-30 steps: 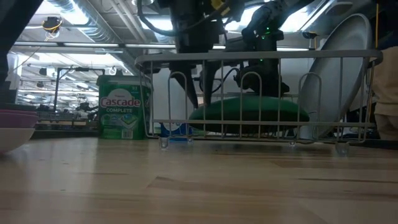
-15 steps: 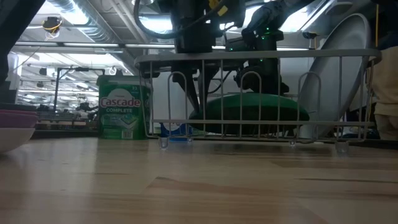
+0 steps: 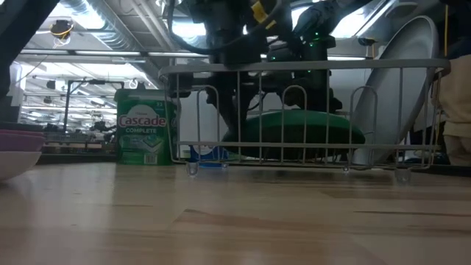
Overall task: Sort dishes
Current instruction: Put the green plate into the dish rack
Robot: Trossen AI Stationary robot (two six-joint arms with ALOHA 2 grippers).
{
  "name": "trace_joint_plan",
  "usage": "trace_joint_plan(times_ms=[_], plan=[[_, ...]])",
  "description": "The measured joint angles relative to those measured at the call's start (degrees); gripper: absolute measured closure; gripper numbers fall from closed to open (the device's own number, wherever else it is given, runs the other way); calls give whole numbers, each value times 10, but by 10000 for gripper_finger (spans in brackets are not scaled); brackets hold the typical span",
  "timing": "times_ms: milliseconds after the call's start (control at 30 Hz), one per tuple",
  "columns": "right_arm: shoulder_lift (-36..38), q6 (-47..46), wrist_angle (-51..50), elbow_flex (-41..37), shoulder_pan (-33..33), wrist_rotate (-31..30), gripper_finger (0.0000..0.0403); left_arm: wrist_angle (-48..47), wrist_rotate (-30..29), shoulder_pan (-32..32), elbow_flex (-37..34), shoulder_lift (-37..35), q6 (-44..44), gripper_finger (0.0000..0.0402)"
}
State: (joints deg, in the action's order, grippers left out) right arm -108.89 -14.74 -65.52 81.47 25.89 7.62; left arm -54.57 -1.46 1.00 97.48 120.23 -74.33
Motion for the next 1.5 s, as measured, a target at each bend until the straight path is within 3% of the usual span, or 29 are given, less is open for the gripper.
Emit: trace_joint_plan(times_ms=[667,1300,1500], plan=[[-7,16,-60,75,0,9,256,37,-167,-31,0,-41,87,399],[-2,17,-99,78,0,11,256,50,-240,-33,0,-73,142,399],[0,33,-126,94,0,3,256,94,-270,-33,0,-82,142,399]])
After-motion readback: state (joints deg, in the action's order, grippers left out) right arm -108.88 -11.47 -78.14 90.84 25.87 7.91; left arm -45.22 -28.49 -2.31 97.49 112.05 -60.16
